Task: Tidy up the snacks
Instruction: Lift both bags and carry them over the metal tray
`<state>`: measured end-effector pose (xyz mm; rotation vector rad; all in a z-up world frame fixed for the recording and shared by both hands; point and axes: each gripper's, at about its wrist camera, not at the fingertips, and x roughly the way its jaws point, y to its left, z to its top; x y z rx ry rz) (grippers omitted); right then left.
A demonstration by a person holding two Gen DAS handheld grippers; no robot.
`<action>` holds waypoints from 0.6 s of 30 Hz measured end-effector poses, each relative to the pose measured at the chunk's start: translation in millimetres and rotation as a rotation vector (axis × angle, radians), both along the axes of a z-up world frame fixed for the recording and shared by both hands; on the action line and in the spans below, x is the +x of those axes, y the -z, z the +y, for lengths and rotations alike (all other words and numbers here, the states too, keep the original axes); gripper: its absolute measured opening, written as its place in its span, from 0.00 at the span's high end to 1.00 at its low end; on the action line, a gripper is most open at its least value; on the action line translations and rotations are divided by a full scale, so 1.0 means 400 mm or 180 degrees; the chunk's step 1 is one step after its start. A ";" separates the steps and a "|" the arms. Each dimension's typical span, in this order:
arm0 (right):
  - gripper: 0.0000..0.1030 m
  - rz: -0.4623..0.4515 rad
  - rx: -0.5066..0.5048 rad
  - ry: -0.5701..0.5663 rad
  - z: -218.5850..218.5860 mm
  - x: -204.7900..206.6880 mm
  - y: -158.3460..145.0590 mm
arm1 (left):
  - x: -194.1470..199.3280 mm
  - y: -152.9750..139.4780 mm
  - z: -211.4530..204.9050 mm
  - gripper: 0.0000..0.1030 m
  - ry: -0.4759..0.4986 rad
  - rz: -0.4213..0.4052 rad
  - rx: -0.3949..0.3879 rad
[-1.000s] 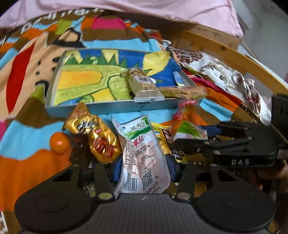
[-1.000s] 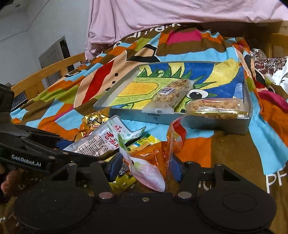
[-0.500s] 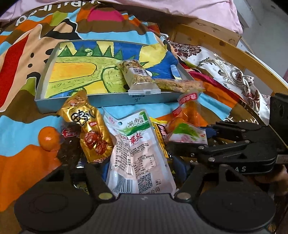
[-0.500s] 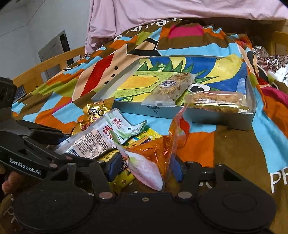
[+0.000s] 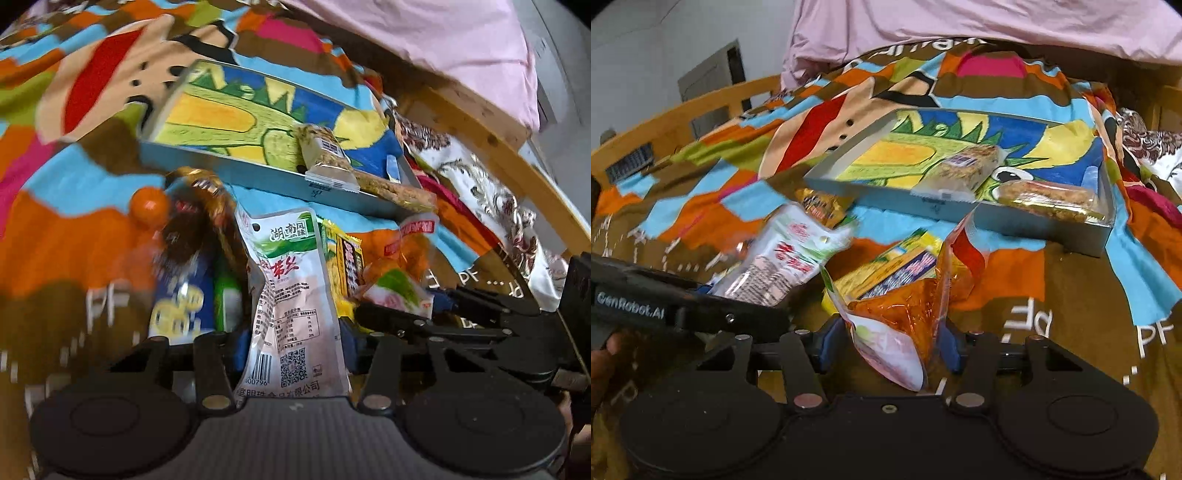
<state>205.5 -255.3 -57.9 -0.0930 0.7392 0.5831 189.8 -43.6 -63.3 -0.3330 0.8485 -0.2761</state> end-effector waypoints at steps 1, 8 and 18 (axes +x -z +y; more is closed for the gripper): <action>0.46 -0.0009 -0.0045 -0.0016 0.005 -0.010 0.000 | -0.021 0.003 -0.001 0.51 -0.0039 -0.0012 0.0002; 0.48 0.0001 -0.0198 -0.0006 0.020 -0.070 -0.014 | -0.109 0.002 0.009 0.52 -0.0167 -0.0070 0.0024; 0.48 -0.0156 -0.0120 0.0089 0.015 -0.125 -0.054 | -0.181 -0.037 0.048 0.53 -0.0396 -0.0326 -0.0285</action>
